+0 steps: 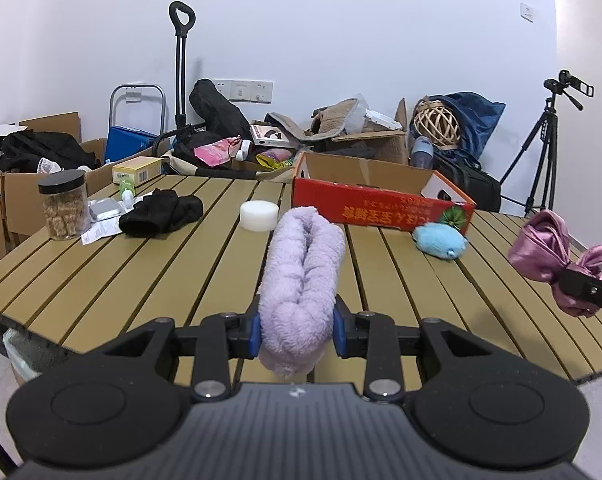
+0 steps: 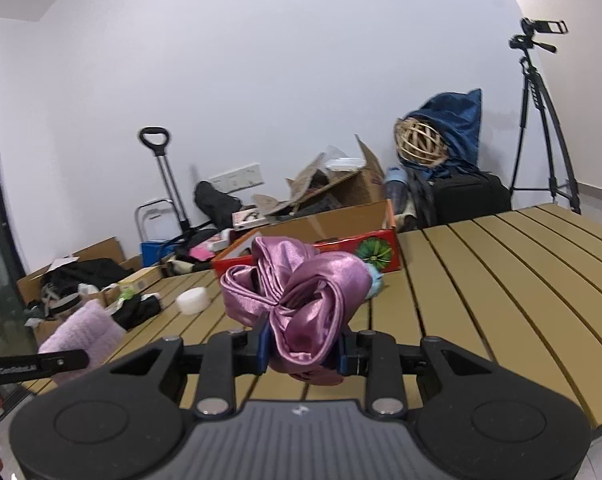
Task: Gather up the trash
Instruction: 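Grasp the lilac fuzzy sock with the left gripper while the right gripper holds the scrunchie, then carry the sock and pink scrunchie down over the black bin with both grippers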
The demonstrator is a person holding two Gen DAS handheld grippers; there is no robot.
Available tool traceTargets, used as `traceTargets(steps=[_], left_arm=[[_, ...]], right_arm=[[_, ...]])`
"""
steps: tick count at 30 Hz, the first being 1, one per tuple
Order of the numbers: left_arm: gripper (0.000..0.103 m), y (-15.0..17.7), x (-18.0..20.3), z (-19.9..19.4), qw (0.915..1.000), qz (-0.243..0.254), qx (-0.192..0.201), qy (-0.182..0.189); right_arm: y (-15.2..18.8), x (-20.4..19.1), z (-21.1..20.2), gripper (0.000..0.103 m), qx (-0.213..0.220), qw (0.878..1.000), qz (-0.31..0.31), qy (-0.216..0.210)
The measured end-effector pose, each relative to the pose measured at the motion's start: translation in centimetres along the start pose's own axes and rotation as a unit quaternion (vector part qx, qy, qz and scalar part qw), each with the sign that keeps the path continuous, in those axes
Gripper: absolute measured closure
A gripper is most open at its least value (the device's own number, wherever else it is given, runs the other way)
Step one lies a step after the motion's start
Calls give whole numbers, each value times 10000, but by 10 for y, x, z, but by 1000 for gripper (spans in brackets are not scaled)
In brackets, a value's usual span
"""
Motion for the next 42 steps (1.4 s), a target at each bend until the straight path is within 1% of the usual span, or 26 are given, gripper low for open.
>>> traceTargets(steps=[3, 8, 13, 19, 24, 33, 37, 42], left_arm=[[70, 8, 1, -13, 10000, 23, -46, 17], [70, 27, 1, -31, 9998, 100, -173, 17], [70, 48, -2, -43, 9993, 80, -365, 19], [70, 74, -8, -54, 9980, 120, -617, 13], [70, 97, -16, -59, 9962, 134, -857, -10], [70, 152, -24, -60, 9899, 204, -1400, -55], [70, 171, -27, -58, 9871, 262, -1575, -73], [70, 187, -31, -48, 9836, 253, -1782, -86]], right_arm=[[10, -9, -14, 74, -15, 9998, -57, -171], [35, -25, -31, 74, -254, 9985, -117, -461], [64, -37, -42, 74, -602, 9960, -184, -638], [104, -48, -47, 74, -1171, 9902, -202, -728], [135, -56, -52, 74, -1604, 9843, -245, -699], [193, -74, -52, 74, -2564, 9642, -331, -593], [215, -78, -53, 74, -2941, 9540, -354, -463], [232, -75, -54, 74, -3260, 9446, -315, -236]])
Point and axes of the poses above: each gripper's, at about its wrist camera, not at the fingertips, and z roughly the way its jaws point, x to its right, y to its underside, the point moved 2 cm from there along z, roughly the way its jaws point, and after that the axes turned 2 degrees about -z, right-handed, at the moved point
